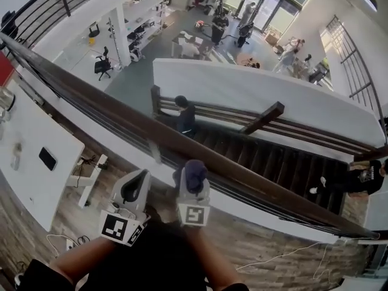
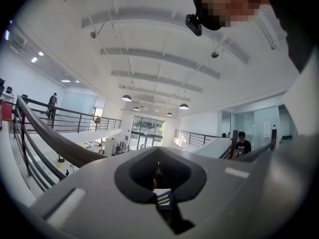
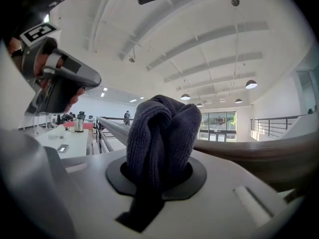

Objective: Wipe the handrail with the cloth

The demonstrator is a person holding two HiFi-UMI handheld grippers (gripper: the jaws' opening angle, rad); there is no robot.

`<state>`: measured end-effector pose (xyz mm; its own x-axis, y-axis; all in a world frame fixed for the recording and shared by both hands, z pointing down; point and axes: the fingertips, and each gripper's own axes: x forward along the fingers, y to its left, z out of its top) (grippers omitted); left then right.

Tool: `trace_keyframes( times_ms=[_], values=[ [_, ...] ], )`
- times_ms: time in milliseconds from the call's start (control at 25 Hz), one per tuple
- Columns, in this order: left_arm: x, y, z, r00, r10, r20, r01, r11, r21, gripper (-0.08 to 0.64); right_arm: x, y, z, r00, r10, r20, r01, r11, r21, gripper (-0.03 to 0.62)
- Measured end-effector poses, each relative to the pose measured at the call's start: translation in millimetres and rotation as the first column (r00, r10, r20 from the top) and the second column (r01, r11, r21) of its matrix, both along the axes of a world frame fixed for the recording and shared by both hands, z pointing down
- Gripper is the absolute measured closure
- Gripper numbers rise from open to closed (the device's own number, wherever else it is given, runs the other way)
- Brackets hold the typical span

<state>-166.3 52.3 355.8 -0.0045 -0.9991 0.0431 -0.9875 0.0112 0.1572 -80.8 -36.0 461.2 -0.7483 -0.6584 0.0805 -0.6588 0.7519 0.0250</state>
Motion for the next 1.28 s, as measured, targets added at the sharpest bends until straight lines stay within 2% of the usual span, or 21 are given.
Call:
trace_keyframes(
  times_ms=[280, 480, 600, 800, 1040, 1160, 1280],
  values=[
    [-50, 6, 5, 0.998, 0.029, 0.049, -0.028, 0.999, -0.018, 0.560, -52, -2, 32, 0.999, 0.029, -0.038, -0.027, 0.998, 0.063, 0.525],
    [-68, 9, 29, 0.998, 0.051, 0.028, -0.050, 0.997, -0.051, 0.560, -64, -10, 78, 0.991, 0.086, -0.098, -0.085, 0.996, 0.012, 0.525],
    [-72, 2, 35, 0.997, 0.078, 0.020, -0.077, 0.996, -0.051, 0.560, -71, -22, 94, 0.989, 0.099, -0.107, -0.098, 0.995, 0.011, 0.525],
    [-70, -12, 37, 0.993, 0.116, 0.038, -0.115, 0.993, -0.021, 0.560, -73, -46, 105, 0.989, 0.134, -0.061, -0.133, 0.991, 0.020, 0.525],
    [-70, -22, 42, 0.991, 0.126, 0.040, -0.127, 0.992, 0.011, 0.560, -72, -62, 137, 0.980, 0.179, -0.088, -0.182, 0.983, -0.020, 0.525],
    [-68, -26, 45, 0.990, 0.134, 0.043, -0.135, 0.991, 0.021, 0.560, -80, -61, 140, 0.974, 0.182, -0.135, -0.182, 0.983, 0.015, 0.525],
    [-66, -27, 48, 0.989, 0.142, 0.044, -0.143, 0.989, 0.021, 0.560, -85, -55, 152, 0.960, 0.177, -0.218, -0.176, 0.984, 0.026, 0.525]
  ],
)
